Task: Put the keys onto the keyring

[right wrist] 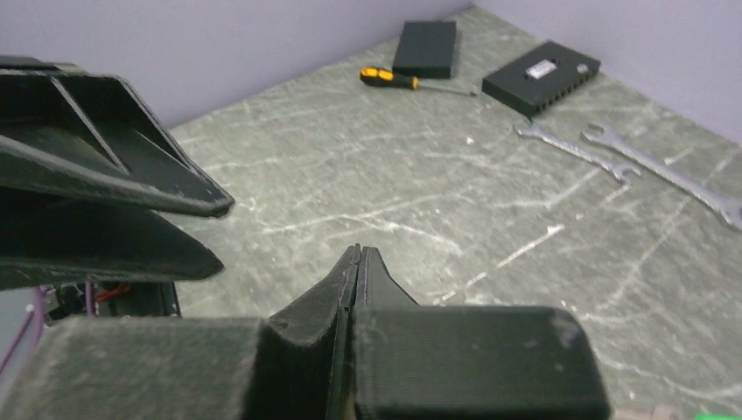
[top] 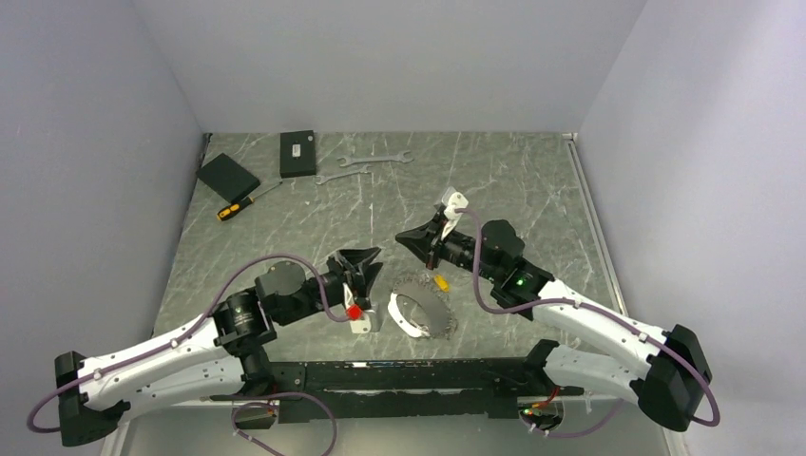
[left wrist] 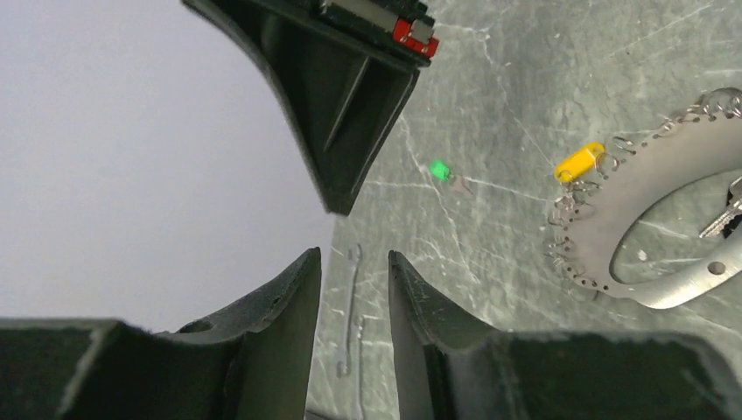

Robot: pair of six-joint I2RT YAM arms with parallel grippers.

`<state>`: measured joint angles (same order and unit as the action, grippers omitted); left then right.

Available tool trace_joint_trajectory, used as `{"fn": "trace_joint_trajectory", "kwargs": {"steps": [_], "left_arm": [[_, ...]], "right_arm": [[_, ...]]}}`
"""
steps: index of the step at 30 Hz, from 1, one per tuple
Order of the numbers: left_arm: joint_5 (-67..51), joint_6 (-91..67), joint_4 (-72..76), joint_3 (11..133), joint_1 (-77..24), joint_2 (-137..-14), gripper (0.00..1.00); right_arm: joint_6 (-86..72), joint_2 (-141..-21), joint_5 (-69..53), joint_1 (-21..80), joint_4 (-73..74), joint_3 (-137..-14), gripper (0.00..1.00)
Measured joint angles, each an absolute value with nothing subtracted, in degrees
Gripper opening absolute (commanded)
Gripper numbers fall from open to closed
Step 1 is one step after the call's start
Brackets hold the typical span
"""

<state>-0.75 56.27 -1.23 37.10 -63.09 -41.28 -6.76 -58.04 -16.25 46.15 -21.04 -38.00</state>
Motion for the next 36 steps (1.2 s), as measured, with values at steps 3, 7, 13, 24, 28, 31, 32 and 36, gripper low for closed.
{"fn": "trace_joint_trajectory", "kwargs": {"steps": [3, 7, 13, 24, 28, 31, 32, 36], "left_arm": [[1.0, 51.6, -2.0, 35.8, -63.1, -39.4, 0.44], [3.1, 43.4, 1.0, 30.6, -63.1, -37.5, 0.46], [7.7, 29.8, 6.5, 24.7, -63.1, -42.7, 0.60], [20.6, 3.5, 4.6, 32.4, -57.5, -56.0, 0.71], [15.0, -4.4, 0.6, 41.1, -47.3, -61.8, 0.61], [11.7, -7.9, 0.6, 45.1, -43.9, -66.0, 0.54], [10.6, -9.0, 0.4, 46.4, -43.8, -68.0, 0.50], [6.1, -12.3, -1.8, 51.1, -43.9, -76.9, 0.43]], "right_arm": [[-6.7, -58.2, -13.5, 46.5, -18.7, -38.0, 0.00], [-8.5, -59.7, -8.3, 46.5, -15.1, -38.0, 0.00], [-14.8, -64.2, 3.7, 45.6, -5.7, -38.0, 0.51], [-22.4, -71.8, 11.1, 41.8, 8.8, -41.3, 0.74], [-23.8, -78.8, 9.8, 36.3, 12.9, -48.0, 0.74], [-24.1, -82.9, 8.8, 31.2, 14.3, -52.9, 0.74], [-24.1, -83.8, 8.8, 29.9, 14.7, -54.2, 0.74], [-24.1, -87.5, 8.5, 27.2, 16.1, -58.8, 0.74]]}}
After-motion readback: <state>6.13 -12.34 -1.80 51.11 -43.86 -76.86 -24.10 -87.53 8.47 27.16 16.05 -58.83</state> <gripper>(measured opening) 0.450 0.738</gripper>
